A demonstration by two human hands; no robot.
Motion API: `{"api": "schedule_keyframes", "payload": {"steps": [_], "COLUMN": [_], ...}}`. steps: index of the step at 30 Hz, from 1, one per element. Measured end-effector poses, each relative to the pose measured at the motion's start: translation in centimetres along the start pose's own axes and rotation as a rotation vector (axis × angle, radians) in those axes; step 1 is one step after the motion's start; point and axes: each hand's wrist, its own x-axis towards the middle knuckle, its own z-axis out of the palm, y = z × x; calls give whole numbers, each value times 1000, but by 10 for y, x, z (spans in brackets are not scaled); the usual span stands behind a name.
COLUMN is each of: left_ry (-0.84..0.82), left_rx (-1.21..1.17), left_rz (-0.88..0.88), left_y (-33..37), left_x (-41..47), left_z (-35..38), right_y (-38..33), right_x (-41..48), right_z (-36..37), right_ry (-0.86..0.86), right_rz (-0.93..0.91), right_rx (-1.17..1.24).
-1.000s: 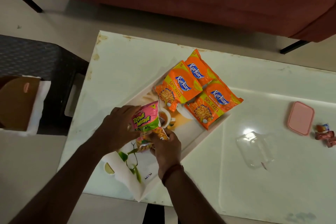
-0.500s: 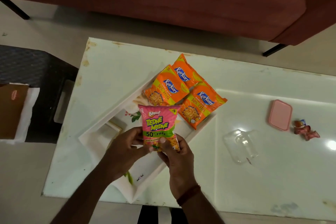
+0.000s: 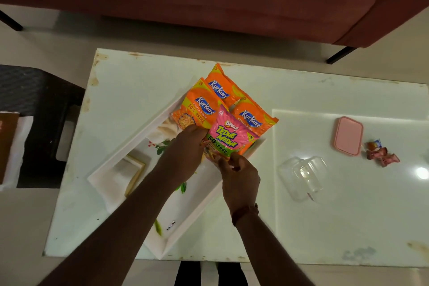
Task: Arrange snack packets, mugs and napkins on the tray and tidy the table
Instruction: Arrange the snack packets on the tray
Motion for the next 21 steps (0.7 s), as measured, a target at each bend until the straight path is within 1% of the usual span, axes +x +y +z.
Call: {"api": "schedule_keyframes", "payload": {"steps": [3, 6, 9, 14, 19, 21], "left_ry": [24, 38, 78, 57, 25, 46], "left_rx": [92, 177, 133, 51, 13, 9], "left_rz": [19, -10, -71, -116, -102, -104], "left_y": [0, -1, -1, -7, -10, -9], "left_x": [6, 12, 16, 18, 20, 18], "left_z": [6, 11, 13, 11, 10, 7], "right_y": [3, 7, 10, 12, 8, 5], "right_x": [8, 12, 14, 17, 16, 12], "right_z": [3, 4, 3, 2, 2, -2], "right_ry": [15, 27, 30, 51, 49, 62], "right_rz": [15, 38, 51, 40, 37, 40], "right_rx": [-35, -49, -66, -65, -38, -4]}}
